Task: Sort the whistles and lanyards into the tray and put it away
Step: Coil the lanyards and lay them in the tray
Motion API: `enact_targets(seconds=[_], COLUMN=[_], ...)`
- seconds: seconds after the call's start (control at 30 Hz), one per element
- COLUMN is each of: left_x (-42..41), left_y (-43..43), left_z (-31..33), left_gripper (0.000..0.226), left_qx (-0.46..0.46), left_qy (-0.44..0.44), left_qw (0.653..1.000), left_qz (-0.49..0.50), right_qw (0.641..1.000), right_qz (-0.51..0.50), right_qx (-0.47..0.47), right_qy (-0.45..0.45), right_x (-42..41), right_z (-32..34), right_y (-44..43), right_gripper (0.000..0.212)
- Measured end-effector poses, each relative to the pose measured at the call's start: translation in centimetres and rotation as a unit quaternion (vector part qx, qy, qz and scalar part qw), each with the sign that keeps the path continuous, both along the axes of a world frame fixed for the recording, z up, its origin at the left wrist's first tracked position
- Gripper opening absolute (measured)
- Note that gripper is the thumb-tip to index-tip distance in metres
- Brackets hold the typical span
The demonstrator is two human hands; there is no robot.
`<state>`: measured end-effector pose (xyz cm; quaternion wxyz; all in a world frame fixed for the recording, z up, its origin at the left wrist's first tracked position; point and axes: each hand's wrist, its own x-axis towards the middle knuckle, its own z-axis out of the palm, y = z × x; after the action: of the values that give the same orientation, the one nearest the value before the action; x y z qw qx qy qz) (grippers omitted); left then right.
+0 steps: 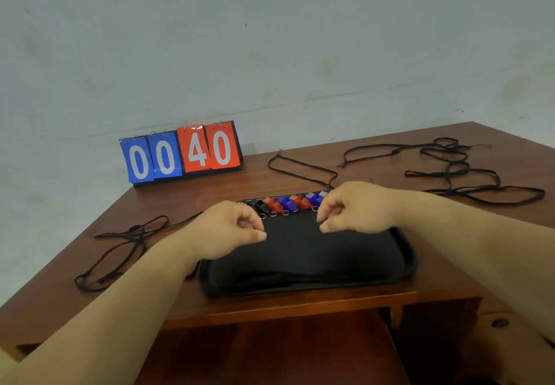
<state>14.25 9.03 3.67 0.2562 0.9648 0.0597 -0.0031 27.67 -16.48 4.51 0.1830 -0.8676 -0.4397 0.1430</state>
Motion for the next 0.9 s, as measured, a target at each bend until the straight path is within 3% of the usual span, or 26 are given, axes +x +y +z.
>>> enact_targets(seconds=[0.17, 0.33, 0.47, 0.57, 0.7, 0.8, 0.9], left_x=[4.4, 10.9, 17.1, 21.5, 24.8, 25.8, 25.9], left_y=[0.2, 0.6, -0.3, -1.3, -1.7, -1.4, -1.6], left_z=[1.1, 1.7, 1.4, 0.0, -2.4, -3.2, -3.2], left_gripper=[0.009, 0.024, 0.042, 0.058, 0.067, 0.073, 0.1], left_qx=[0.022, 0.051, 0.075, 0.109, 0.131, 0.123, 0.085], left_qy=[-0.002, -0.03, -0.052, -0.004, 0.055, 0.047, 0.029], left_qw=[1.0, 0.998, 0.995, 0.992, 0.985, 0.987, 0.993], left_qz=[-0.008, 0.001, -0.03, -0.069, -0.101, -0.091, -0.079], right_qw=[0.996, 0.984, 0.975, 0.973, 0.964, 0.965, 0.973], right_qz=[-0.066, -0.162, -0.221, -0.214, -0.194, -0.181, -0.194], right_qx=[0.048, 0.072, -0.002, -0.091, -0.179, -0.184, -0.124], right_qy=[-0.031, -0.02, -0.004, 0.016, -0.028, -0.034, 0.002], right_x=[4.9, 10.7, 14.3, 14.8, 15.2, 16.2, 16.9], right_z=[0.8, 0.4, -0.6, -1.0, -0.8, -1.5, -1.8], right_y=[2.0, 3.3, 5.1, 6.0, 6.7, 6.8, 6.2], right_gripper=[0.014, 0.012, 0.03, 0.033, 0.054, 0.05, 0.03])
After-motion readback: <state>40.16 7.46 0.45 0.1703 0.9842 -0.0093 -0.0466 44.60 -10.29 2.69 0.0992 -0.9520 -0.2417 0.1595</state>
